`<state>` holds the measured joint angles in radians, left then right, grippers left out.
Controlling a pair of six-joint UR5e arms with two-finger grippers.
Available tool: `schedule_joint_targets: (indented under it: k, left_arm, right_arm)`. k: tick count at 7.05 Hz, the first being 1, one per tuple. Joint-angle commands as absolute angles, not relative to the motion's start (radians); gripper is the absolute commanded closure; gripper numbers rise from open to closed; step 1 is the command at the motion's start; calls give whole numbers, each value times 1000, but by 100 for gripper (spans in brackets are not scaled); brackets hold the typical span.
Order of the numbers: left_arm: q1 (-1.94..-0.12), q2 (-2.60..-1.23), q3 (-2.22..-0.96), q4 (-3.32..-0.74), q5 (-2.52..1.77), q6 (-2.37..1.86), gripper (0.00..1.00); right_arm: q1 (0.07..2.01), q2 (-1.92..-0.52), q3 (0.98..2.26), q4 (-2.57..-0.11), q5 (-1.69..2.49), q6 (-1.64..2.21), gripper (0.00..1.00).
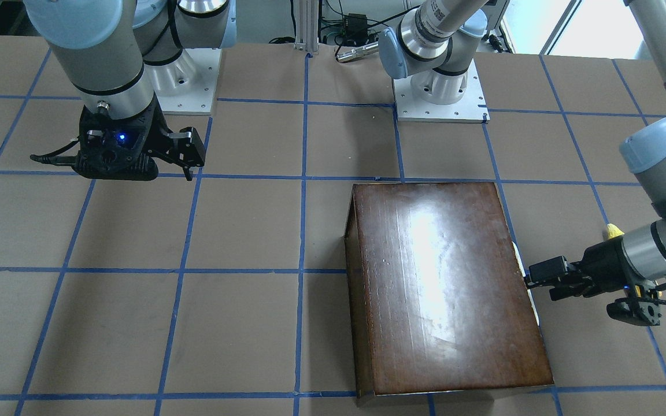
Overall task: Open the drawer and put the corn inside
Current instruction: 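Close the left gripper on the white drawer handle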
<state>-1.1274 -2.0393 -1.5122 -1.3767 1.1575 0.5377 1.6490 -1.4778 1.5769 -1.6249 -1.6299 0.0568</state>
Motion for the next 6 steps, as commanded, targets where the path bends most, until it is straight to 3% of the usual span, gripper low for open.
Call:
schedule_joint_targets:
  k: [1,6]
  left_arm:
    - [-1127,-2062,-1513,-1377,1157,542,0]
    - [-1123,-2074,-1497,-1376,1184,586,0]
  right_arm:
    - [1649,-1479,1577,-1626,-1631,57,0]
    - [1649,-1477,1577,-1624,-1631,57,0]
